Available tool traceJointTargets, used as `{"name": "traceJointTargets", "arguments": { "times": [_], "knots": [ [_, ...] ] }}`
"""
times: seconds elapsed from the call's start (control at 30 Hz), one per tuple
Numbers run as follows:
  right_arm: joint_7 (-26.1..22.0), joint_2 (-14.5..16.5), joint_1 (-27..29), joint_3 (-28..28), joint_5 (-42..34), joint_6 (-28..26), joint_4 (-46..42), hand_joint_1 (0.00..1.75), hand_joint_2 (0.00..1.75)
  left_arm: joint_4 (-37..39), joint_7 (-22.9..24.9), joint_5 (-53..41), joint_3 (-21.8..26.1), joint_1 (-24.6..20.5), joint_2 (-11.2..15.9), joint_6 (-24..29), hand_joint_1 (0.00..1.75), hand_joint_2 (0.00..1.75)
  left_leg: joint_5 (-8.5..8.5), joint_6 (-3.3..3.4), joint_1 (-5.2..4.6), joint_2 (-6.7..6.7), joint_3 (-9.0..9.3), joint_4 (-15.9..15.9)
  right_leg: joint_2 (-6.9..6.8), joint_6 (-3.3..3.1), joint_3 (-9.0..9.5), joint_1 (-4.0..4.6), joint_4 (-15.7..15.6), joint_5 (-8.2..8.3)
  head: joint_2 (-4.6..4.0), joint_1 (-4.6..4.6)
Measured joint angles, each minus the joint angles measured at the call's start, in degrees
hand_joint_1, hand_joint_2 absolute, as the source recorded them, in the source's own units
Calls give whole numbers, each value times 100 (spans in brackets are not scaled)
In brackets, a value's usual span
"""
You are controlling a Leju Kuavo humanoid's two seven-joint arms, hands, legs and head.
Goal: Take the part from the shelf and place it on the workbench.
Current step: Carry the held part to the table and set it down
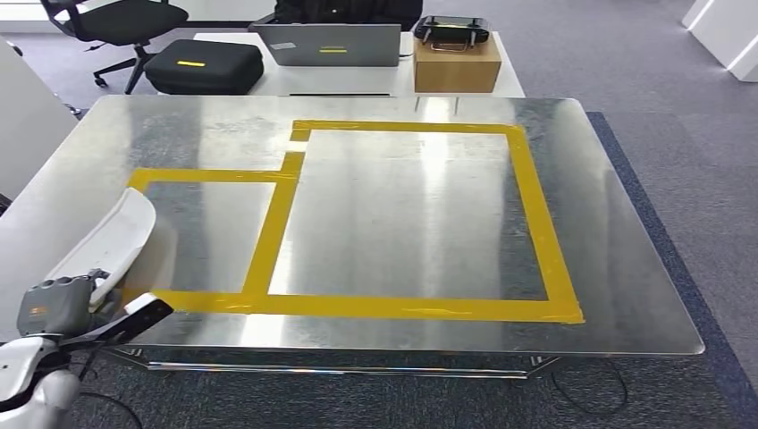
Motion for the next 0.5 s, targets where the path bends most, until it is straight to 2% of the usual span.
{"name": "traceJointTargets", "arguments": {
  "times": [0.33, 0.47, 0.5],
  "knots": [
    [162, 0, -167, 54, 101, 145, -77, 0, 175, 937, 119, -254, -1206, -1122, 112, -2, 175, 175, 1, 0, 0, 1, -2, 5, 4, 1, 0, 0, 0, 1, 0, 1],
    [215, 0, -211, 63, 114, 155, -102, 0, 0, 1220, 148, -293, -1495, -1394, 113, -1, 0, 175, 0, 0, 0, 1, -2, 5, 5, 1, -1, 0, 0, 1, 0, -1],
    [231, 1, -218, 66, 114, 155, -107, 0, 0, 1268, 166, -287, -1547, -1427, 115, 2, 0, 175, 0, 0, 0, 1, -2, 5, 5, 1, -1, 0, 0, 1, 0, 0]
  ]
}}
